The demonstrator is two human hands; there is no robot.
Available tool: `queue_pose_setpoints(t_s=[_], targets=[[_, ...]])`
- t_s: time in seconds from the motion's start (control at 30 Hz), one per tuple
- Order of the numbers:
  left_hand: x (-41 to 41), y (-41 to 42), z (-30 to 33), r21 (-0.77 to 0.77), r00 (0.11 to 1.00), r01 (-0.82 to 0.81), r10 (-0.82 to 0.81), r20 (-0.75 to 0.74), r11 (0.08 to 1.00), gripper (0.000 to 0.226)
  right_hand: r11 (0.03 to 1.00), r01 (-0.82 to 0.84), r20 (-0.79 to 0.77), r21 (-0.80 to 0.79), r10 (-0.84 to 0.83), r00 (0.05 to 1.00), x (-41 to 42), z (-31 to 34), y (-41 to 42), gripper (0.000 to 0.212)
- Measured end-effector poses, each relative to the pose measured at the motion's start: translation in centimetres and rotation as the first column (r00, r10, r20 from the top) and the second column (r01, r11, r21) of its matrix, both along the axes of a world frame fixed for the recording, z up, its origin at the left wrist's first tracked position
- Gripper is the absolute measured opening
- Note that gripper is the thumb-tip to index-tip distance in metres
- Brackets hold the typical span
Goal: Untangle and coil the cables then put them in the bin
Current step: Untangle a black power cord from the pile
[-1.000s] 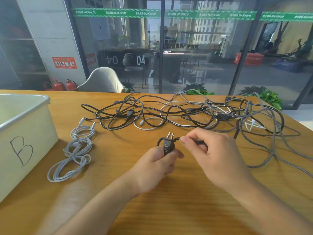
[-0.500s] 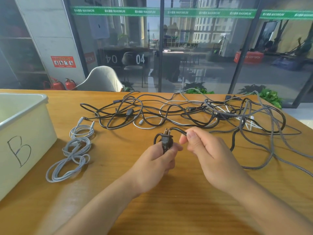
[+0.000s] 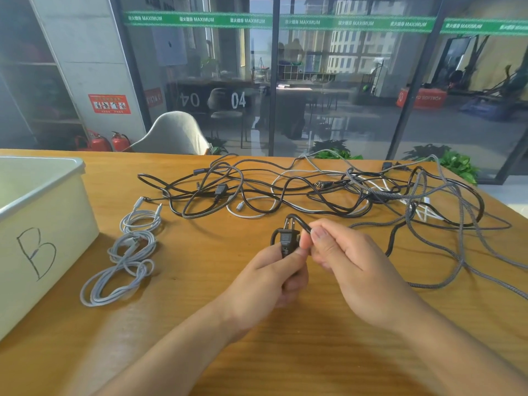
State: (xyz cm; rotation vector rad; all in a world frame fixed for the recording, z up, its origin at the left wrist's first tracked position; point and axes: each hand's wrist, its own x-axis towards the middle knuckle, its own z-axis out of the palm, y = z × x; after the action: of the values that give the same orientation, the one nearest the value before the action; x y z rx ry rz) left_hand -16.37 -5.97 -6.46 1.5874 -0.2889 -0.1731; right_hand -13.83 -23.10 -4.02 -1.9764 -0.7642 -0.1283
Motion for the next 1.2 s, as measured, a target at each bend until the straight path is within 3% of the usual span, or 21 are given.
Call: queue_pose_setpoints(t_s=[0.27,0.5,0.67,0.83,1.07,1.2], targets=[[0.1,0.4,-0.1,-0.115,0.999,0.039,-0.039,0.008,0.993,0.034,0.998,-0.024,0.045,-0.061,0.027,0.999,-0.1,-0.3,0.0,0.033],[-0.1,-0.1,0.3,-0.133,0.999,-0.049,0.051,0.012,0.990,0.082,0.964,-0.021,0.143,-0.265,0.060,0.988,-0.6,-0.4,0.4,0.036],[-0.3,-1.1,0.4,-0.139,0.977,-0.213,0.211,-0.028,0.967,0.048,0.962,0.036,0.299,-0.271,0.049,0.953,-1.3,0.0,0.6,0.022],[0.3,-0.1,0.6,-0.171,0.925,-0.376,0.379,-0.016,0.911,0.039,0.937,0.110,0.350,-0.331,0.014,0.936,-1.2,-0.4,0.6,0.027],[-0.2,-0.1,0.9,-0.145,0.952,-0.303,0.305,-0.008,0.942,0.036,0.943,0.039,0.327,-0.330,0.076,0.942,-2.1,-0.1,1.5,0.039],[0.1,0.1,1.2,-0.141,0.931,-0.351,0.362,0.053,0.925,0.040,0.950,-0.003,0.250,-0.312,0.085,0.965,-1.9,-0.7,1.7,0.028]])
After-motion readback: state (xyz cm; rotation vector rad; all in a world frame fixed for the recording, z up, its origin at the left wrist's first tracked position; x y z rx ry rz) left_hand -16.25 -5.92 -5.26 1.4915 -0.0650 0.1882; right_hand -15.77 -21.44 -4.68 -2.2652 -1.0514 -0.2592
